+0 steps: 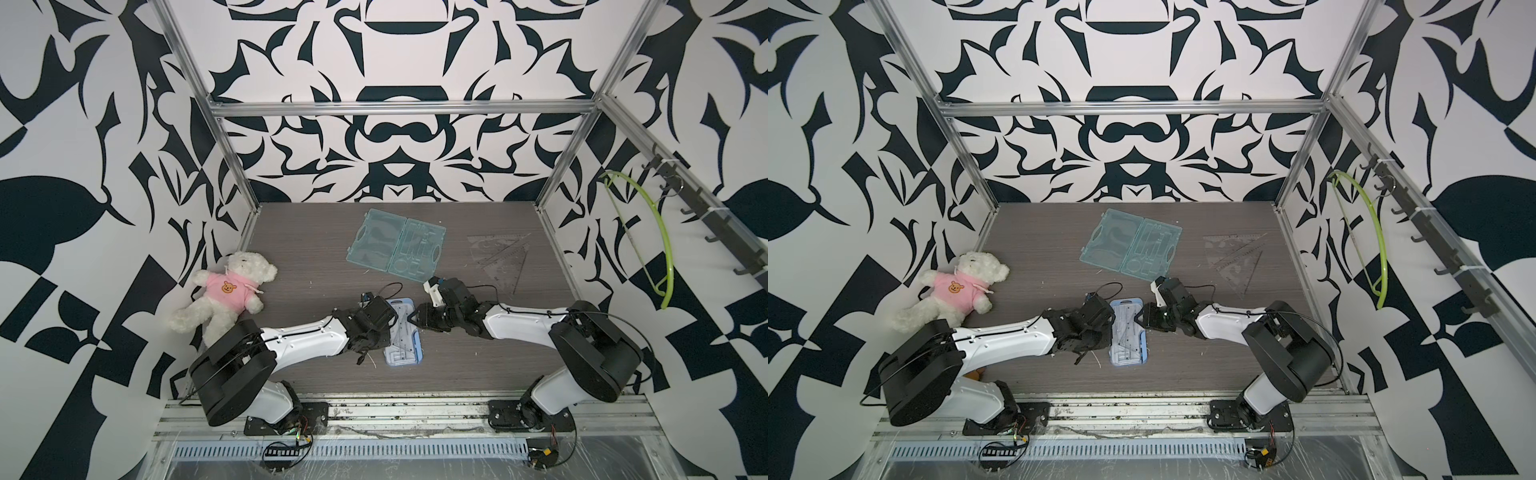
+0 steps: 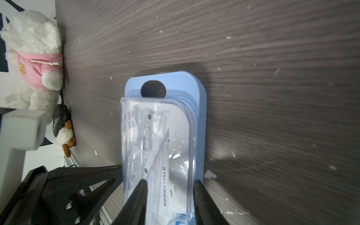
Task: Open the ruler set and take out the ruler
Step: Open the ruler set box at the center of the board.
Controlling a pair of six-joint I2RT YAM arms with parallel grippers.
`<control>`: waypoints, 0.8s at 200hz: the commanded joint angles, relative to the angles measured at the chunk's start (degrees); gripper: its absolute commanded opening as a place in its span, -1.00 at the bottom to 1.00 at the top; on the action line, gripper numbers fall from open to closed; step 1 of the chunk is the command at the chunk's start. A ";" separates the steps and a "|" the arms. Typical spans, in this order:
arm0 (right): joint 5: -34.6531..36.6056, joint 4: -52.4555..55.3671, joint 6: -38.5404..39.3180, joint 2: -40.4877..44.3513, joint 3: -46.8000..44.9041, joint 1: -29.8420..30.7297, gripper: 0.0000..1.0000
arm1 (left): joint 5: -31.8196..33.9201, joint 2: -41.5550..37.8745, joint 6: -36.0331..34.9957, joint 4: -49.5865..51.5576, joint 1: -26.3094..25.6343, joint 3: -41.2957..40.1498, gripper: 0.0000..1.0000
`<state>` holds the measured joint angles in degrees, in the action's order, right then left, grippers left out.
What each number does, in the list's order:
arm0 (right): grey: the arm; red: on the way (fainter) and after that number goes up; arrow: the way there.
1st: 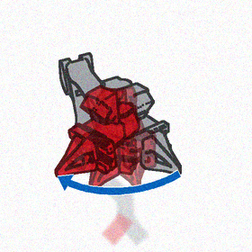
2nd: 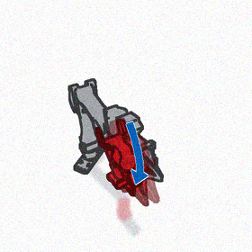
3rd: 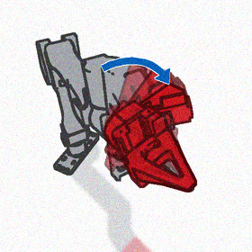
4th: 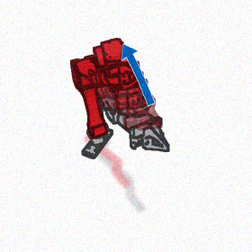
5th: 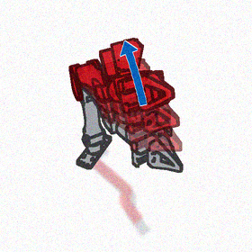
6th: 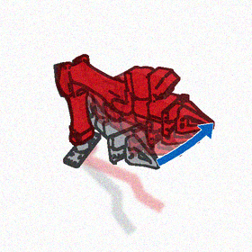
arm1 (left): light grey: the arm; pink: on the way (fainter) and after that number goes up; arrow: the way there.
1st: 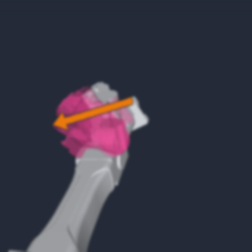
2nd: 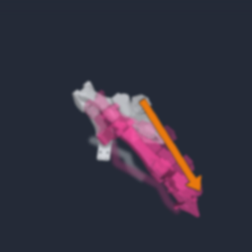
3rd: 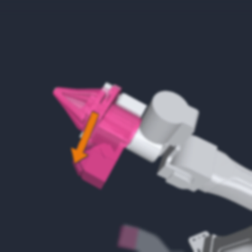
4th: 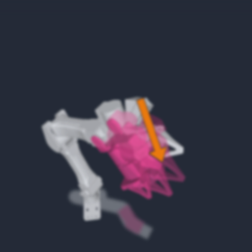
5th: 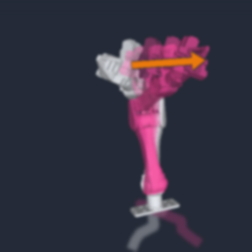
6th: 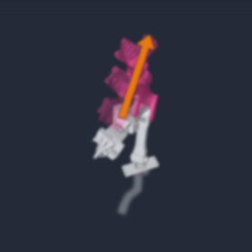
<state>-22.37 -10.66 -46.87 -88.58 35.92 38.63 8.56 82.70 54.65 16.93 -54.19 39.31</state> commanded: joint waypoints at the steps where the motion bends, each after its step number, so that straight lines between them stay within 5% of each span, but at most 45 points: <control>1: -0.57 -2.04 -0.50 0.03 -0.32 -0.31 -0.19 | 0.11 0.71 -0.03 1.34 -0.30 1.30 -1.00; 85: -0.65 -2.49 0.03 -2.48 0.38 -0.36 -0.15 | 0.16 1.25 -0.05 1.38 -0.54 1.77 -1.00; 160: -0.31 -1.67 -0.23 0.76 -0.14 -0.40 -0.46 | 0.16 1.94 -0.08 1.32 -0.48 2.08 -1.00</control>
<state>-22.68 -11.70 -46.98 -90.65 35.92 38.33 8.58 83.99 54.63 16.99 -54.39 39.44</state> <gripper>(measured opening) 0.301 0.045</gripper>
